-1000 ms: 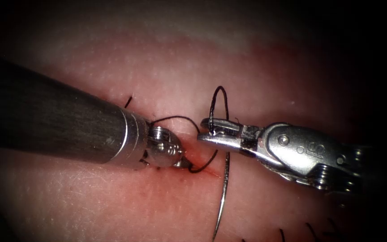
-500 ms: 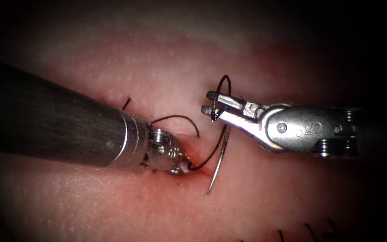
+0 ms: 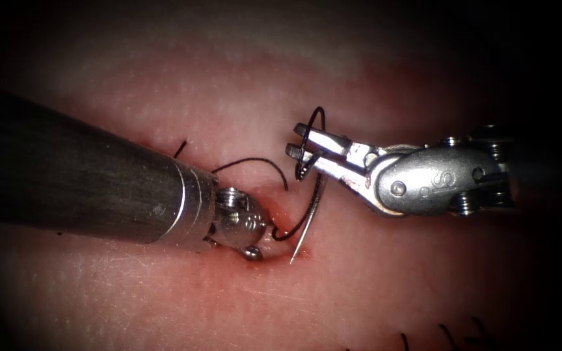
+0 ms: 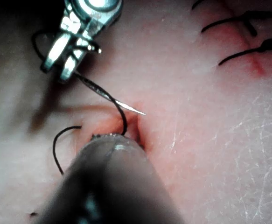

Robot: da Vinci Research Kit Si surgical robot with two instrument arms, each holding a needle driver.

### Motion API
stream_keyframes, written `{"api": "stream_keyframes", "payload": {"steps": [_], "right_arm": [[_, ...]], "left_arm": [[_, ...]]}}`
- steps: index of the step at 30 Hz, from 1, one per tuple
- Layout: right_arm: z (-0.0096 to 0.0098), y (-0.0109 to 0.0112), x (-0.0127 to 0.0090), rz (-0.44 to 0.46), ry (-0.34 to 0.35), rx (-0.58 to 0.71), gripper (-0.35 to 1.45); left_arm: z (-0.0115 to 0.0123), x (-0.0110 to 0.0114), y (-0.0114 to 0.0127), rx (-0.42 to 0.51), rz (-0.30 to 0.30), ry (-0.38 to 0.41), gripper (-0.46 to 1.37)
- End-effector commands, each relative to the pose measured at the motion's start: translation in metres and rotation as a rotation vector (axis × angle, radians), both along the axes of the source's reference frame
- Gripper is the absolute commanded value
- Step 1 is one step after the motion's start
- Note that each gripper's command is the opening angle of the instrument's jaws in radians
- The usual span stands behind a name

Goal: Wound Closure
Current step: Use the right gripper to throw the needle through the bottom of the wound

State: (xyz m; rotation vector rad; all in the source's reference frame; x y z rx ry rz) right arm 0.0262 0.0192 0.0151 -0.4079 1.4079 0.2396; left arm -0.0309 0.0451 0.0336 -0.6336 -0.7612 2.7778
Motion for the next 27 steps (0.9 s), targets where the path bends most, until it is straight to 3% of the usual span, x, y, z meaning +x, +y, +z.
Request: {"api": "stream_keyframes", "payload": {"steps": [1, 11, 27], "right_arm": [[0.0, -0.0001, 0.0002, 0.005, -0.013, -0.029, -0.35], [0.0007, -0.0033, 0.0015, 0.012, -0.065, -0.154, -0.35], [0.0021, -0.0041, 0.0023, 0.027, -0.086, -0.192, -0.35]], "left_arm": [[-0.0001, 0.0, 0.0, 0.0, -0.007, 0.005, 0.8], [-0.001, -0.0001, -0.0002, 0.023, -0.033, 0.021, 0.93], [-0.0022, -0.0003, -0.0002, 0.034, -0.037, 0.022, 1.06]]}}
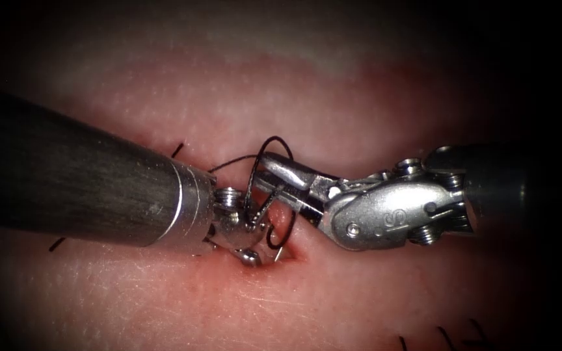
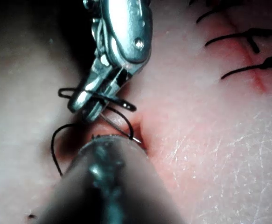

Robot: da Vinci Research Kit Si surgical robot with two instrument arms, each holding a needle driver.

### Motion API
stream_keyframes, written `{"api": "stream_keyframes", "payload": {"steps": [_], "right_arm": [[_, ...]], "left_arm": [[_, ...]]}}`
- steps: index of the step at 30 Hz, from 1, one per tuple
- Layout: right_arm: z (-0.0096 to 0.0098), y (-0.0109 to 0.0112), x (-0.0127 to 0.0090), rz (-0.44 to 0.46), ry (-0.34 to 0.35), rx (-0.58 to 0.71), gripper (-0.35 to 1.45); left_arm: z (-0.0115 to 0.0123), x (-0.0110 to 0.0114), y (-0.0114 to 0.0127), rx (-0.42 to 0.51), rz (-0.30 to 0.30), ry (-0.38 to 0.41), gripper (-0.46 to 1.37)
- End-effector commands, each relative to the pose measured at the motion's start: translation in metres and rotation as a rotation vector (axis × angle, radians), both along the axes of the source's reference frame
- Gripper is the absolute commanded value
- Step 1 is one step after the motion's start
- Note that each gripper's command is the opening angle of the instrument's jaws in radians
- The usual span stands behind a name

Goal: Wound Closure
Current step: Use the right gripper to throw the needle through the bottom of the wound

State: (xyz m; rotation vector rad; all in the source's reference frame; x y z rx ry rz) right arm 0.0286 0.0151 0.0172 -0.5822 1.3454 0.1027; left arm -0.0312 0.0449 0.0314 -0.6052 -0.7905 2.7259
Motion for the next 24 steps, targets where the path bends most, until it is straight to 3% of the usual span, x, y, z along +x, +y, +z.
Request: {"api": "stream_keyframes", "payload": {"steps": [1, 10, 16, 20, 24], "right_arm": [[0.0001, 0.0, 0.0, 0.01, 0.0, -0.002, -0.35], [0.0008, -0.0013, 0.0004, 0.018, -0.005, -0.013, -0.35], [0.0014, -0.002, 0.0001, 0.035, 0.008, 0.011, -0.35], [0.0013, -0.0016, -0.0005, 0.043, 0.015, 0.023, -0.35], [0.0012, -0.0011, -0.0015, 0.058, 0.03, 0.038, -0.35]], "left_arm": [[-0.0001, 0.0, -0.0001, -0.002, -0.006, 0.005, 1.07], [-0.0015, -0.0002, 0.001, 0.007, -0.026, -0.018, 1.1], [-0.004, 0.0003, 0.0033, 0.016, -0.072, -0.077, 0.79], [-0.0056, 0.0006, 0.0033, 0.016, -0.067, -0.097, 0.65], [-0.0078, 0.0013, 0.0028, -0.003, -0.057, -0.143, 0.27]]}}
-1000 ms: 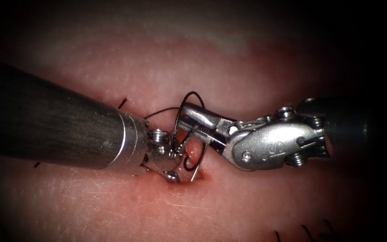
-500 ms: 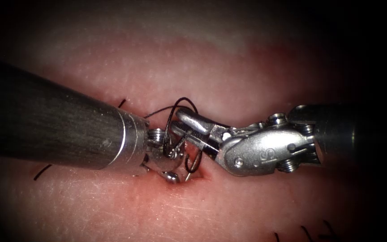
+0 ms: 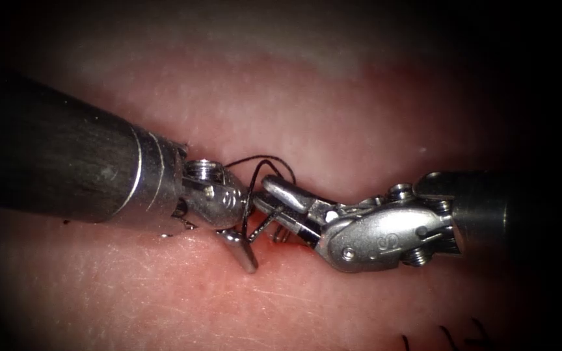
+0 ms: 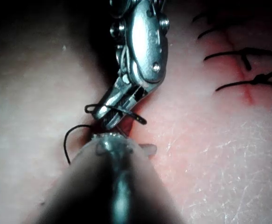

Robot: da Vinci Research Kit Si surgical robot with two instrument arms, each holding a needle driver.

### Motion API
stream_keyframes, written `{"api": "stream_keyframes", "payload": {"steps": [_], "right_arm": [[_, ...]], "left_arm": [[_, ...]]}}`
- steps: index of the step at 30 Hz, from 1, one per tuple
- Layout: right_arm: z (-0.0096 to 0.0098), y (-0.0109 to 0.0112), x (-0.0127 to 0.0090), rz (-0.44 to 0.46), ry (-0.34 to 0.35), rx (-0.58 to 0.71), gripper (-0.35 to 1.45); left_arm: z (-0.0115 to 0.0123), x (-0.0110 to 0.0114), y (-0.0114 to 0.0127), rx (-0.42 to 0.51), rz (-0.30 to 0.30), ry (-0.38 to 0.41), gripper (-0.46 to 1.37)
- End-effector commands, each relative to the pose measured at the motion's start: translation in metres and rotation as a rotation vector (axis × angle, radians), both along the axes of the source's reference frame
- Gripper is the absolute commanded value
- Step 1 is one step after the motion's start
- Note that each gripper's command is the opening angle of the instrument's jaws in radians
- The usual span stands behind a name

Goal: Wound Closure
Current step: Use the right gripper to throw the needle through the bottom of the wound

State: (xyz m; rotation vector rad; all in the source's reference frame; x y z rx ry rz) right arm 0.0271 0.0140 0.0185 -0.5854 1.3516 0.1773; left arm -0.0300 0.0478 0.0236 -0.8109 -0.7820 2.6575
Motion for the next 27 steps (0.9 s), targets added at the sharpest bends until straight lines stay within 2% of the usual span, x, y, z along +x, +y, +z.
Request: {"api": "stream_keyframes", "payload": {"steps": [1, 6, 11, 21, 27], "right_arm": [[0.0, 0.0001, -0.0004, 0.013, 0.009, 0.009, -0.35], [0.0004, 0.0005, -0.0013, 0.022, 0.022, 0.032, -0.35], [0.001, 0.0013, -0.0021, 0.041, 0.066, 0.073, -0.35], [0.0023, 0.0033, -0.0021, 0.075, 0.172, 0.205, -0.35], [0.0029, 0.0037, -0.002, 0.091, 0.215, 0.271, -0.35]], "left_arm": [[-0.0005, 0.0003, -0.0001, -0.004, 0.002, -0.02, 0.16], [-0.0022, 0.0005, -0.0003, -0.03, -0.029, -0.073, -0.04], [-0.0034, 0.0, -0.0018, -0.065, -0.062, -0.117, -0.26], [-0.005, -0.0002, -0.0059, -0.1, -0.085, -0.145, -0.35], [-0.0045, 0.0006, -0.0067, -0.11, -0.085, -0.156, -0.35]]}}
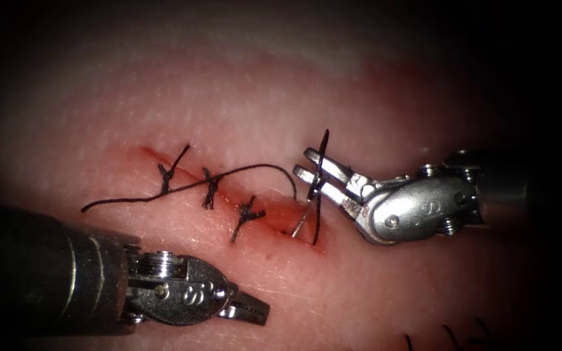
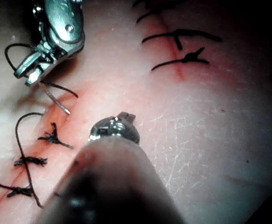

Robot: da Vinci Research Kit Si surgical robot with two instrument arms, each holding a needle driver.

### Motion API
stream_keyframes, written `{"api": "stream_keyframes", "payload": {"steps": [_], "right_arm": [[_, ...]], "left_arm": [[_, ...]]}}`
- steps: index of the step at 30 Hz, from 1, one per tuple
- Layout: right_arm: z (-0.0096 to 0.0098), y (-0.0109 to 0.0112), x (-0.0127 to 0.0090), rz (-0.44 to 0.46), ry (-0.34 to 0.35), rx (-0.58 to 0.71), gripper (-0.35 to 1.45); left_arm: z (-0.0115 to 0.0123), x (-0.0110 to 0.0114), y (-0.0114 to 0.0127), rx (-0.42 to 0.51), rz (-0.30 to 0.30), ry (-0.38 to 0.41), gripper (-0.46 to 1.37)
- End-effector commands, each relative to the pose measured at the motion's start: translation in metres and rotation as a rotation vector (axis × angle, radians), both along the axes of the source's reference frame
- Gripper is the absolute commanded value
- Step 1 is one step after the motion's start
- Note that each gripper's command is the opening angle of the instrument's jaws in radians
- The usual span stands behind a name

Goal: Wound Closure
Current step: Use the right gripper to throw the needle through the bottom of the wound

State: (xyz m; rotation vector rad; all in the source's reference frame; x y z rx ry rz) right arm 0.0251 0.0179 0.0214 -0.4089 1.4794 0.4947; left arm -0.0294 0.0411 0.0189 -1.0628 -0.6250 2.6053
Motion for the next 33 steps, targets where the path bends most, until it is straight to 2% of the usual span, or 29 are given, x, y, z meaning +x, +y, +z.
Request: {"api": "stream_keyframes", "payload": {"steps": [1, 4, 5, 8, 10, 12, 16, 19, 23, 26, 33], "right_arm": [[0.0001, -0.0001, 0.0, 0.007, 0.006, 0.016, -0.35], [0.0002, 0.0001, 0.0, 0.019, 0.013, 0.037, -0.35], [0.0002, 0.0002, 0.0, 0.024, 0.014, 0.043, -0.35], [0.0002, 0.0004, 0.0, 0.03, 0.014, 0.05, -0.35], [0.0002, 0.0007, 0.0, 0.035, 0.013, 0.056, -0.35], [0.0003, 0.001, 0.0, 0.037, 0.011, 0.057, -0.35], [0.0008, 0.0016, -0.0001, 0.042, 0.023, 0.075, -0.35], [0.0011, 0.0018, -0.0002, 0.049, 0.033, 0.088, -0.35], [0.0014, 0.002, -0.0003, 0.059, 0.06, 0.13, -0.35], [0.0018, 0.0014, 0.0, 0.054, 0.072, 0.173, -0.35], [0.0028, -0.0002, 0.0001, 0.06, 0.112, 0.254, -0.35]], "left_arm": [[0.0005, 0.0004, 0.0002, -0.001, 0.001, -0.006, -0.22], [0.0013, 0.0014, 0.001, -0.006, 0.009, -0.015, 0.25], [0.0018, 0.0018, 0.0014, -0.006, 0.012, -0.017, 0.3], [0.0028, 0.0023, 0.0019, -0.009, 0.007, -0.014, 0.26], [0.0041, 0.0026, 0.002, -0.012, -0.008, -0.001, 0.09], [0.0052, 0.0026, 0.0017, -0.013, -0.014, 0.005, 0.03], [0.0075, 0.0023, 0.0002, -0.017, -0.032, 0.021, -0.28], [0.0081, 0.0023, -0.0003, -0.016, -0.039, 0.026, -0.35], [0.0081, 0.0024, -0.0006, -0.015, -0.043, 0.026, -0.29], [0.0073, 0.0025, -0.0003, -0.008, -0.047, 0.021, -0.11], [0.0058, 0.0022, -0.0001, 0.002, -0.058, 0.016, -0.05]]}}
